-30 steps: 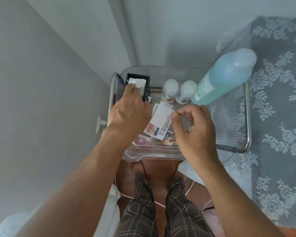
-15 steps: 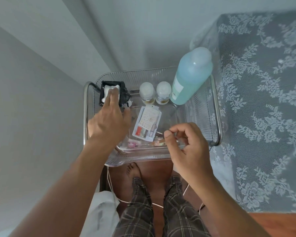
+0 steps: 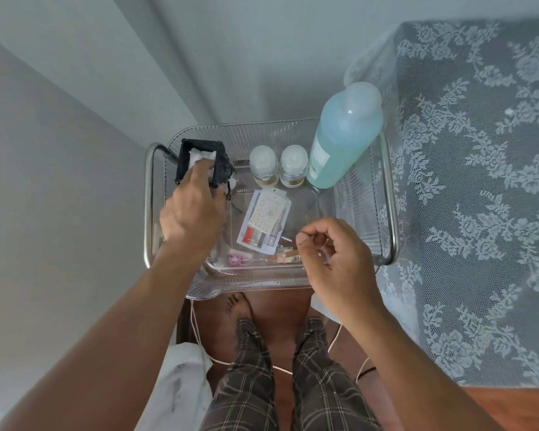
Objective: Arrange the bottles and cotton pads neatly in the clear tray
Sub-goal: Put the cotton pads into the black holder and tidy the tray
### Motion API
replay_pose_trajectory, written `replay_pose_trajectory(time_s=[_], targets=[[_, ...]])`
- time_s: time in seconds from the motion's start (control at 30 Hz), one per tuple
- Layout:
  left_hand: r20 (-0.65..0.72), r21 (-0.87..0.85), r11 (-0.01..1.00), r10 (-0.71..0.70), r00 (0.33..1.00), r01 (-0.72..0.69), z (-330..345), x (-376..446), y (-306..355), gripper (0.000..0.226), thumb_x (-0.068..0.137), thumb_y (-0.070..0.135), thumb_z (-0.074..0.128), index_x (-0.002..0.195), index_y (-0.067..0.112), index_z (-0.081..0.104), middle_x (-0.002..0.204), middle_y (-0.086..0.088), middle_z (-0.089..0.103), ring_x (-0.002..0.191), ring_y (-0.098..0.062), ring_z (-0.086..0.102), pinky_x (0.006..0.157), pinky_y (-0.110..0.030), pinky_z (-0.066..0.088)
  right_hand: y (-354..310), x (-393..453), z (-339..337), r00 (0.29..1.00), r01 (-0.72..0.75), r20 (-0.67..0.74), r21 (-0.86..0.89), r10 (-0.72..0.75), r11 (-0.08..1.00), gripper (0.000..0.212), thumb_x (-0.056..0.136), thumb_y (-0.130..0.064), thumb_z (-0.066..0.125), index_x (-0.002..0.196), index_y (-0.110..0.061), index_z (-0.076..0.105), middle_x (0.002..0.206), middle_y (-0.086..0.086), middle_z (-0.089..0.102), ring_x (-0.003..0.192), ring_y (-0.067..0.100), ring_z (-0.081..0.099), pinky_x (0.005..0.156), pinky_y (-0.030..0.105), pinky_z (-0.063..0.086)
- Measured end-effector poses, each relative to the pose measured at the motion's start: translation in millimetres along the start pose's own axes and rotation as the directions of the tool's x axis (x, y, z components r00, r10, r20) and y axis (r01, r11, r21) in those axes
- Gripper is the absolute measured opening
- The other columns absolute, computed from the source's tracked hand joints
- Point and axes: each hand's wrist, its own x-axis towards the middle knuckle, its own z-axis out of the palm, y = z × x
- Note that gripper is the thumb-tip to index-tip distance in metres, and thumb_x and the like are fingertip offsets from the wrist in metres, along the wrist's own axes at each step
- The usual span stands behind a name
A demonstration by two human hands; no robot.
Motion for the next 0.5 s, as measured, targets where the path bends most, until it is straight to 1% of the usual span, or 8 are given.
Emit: replay_pose_trajectory(time_s=[0.07, 0.1, 0.17, 0.2, 0.3, 0.4, 0.43, 0.5], targets=[[-0.022, -0.106, 0.994, 0.011, 1.0, -0.013, 1.4, -3.8, 0.4, 0.043, 0.091, 0.026, 0.066, 0.129, 0.026, 0.045, 0.125, -0.003, 0.058, 0.066, -0.022, 0.052, 0.053, -0.033, 0.035, 1.1, 0.7, -0.5, 1.0, -0.001, 0.011, -0.018, 0.001, 1.0, 0.004, 0.096, -0.02, 0.069, 0.093, -0.02, 0.067, 0.084, -0.016, 0.057, 0.074, 0.007, 0.056, 0.062, 0.024, 0.044], [-0.037, -0.162, 0.987, 0.006, 0.999, -0.012, 2.0, -5.3, 0.6, 0.047, 0.09, 0.025, 0.067, 0.13, 0.024, 0.043, 0.13, -0.004, 0.052, 0.066, -0.022, 0.053, 0.051, -0.03, 0.033, 1.0, 0.9, -0.7, 1.0, -0.002, 0.014, -0.026, 0.003, 1.0, 0.004, 0.096, -0.019, 0.069, 0.093, -0.021, 0.067, 0.084, -0.018, 0.056, 0.074, 0.006, 0.056, 0.062, 0.022, 0.043], [-0.054, -0.23, 0.973, -0.031, 0.998, 0.018, 2.0, -6.3, 0.9, 0.053, 0.089, 0.029, 0.068, 0.132, 0.018, 0.04, 0.134, -0.007, 0.044, 0.067, -0.021, 0.051, 0.048, -0.025, 0.028, -0.1, 1.4, -0.7, 1.0, -0.004, 0.016, -0.037, 0.005, 0.999, 0.004, 0.096, -0.019, 0.068, 0.094, -0.021, 0.067, 0.084, -0.021, 0.055, 0.075, 0.003, 0.056, 0.063, 0.019, 0.04], [-0.04, -0.227, 0.973, -0.054, 0.998, 0.044, 1.5, -5.8, 1.1, 0.054, 0.09, 0.033, 0.066, 0.133, 0.016, 0.039, 0.135, -0.007, 0.042, 0.068, -0.021, 0.052, 0.049, -0.026, 0.029, -1.0, 1.8, -0.3, 1.0, -0.006, 0.016, -0.039, 0.006, 0.999, 0.004, 0.096, -0.018, 0.068, 0.094, -0.022, 0.067, 0.084, -0.021, 0.055, 0.074, 0.003, 0.055, 0.063, 0.018, 0.04], [0.045, -0.095, 0.992, -0.074, 0.996, 0.078, 0.0, -3.5, 0.5, 0.051, 0.094, 0.045, 0.053, 0.133, 0.016, 0.04, 0.137, -0.001, 0.04, 0.071, -0.025, 0.058, 0.054, -0.035, 0.036, -4.6, 3.2, 2.7, 1.0, -0.005, 0.03, -0.033, 0.006, 0.999, 0.004, 0.096, -0.018, 0.067, 0.095, -0.021, 0.067, 0.083, -0.016, 0.058, 0.074, 0.006, 0.055, 0.061, 0.021, 0.042], [0.126, 0.029, 0.997, -0.069, 0.99, 0.066, -0.4, -1.0, 2.1, 0.058, 0.094, 0.052, 0.044, 0.14, 0.017, 0.037, 0.15, 0.005, 0.029, 0.084, -0.03, 0.064, 0.06, -0.039, 0.04, -9.2, 4.7, 8.0, 0.999, -0.001, 0.054, -0.018, 0.002, 1.0, 0.003, 0.097, -0.019, 0.066, 0.096, -0.021, 0.067, 0.082, -0.014, 0.058, 0.073, 0.007, 0.054, 0.059, 0.025, 0.044], [0.14, 0.058, 0.997, -0.065, 0.988, 0.057, 0.8, -1.2, 3.4, 0.06, 0.094, 0.053, 0.042, 0.143, 0.019, 0.034, 0.153, 0.008, 0.024, 0.083, -0.029, 0.063, 0.061, -0.04, 0.04, -10.8, 5.2, 9.9, 0.998, 0.001, 0.062, -0.015, -0.001, 1.0, 0.002, 0.097, -0.019, 0.066, 0.097, -0.021, 0.067, 0.082, -0.013, 0.058, 0.072, 0.007, 0.053, 0.059, 0.025, 0.044], [0.148, 0.077, 0.996, -0.064, 0.987, 0.053, 4.0, -2.2, 6.0, 0.063, 0.093, 0.053, 0.043, 0.147, 0.025, 0.027, 0.155, 0.01, 0.017, 0.072, -0.025, 0.056, 0.059, -0.039, 0.04, -13.7, 6.2, 13.8, 0.998, 0.006, 0.068, -0.018, -0.004, 1.0, 0.003, 0.097, -0.02, 0.065, 0.098, -0.021, 0.068, 0.084, -0.011, 0.058, 0.073, 0.007, 0.053, 0.06, 0.025, 0.044]])
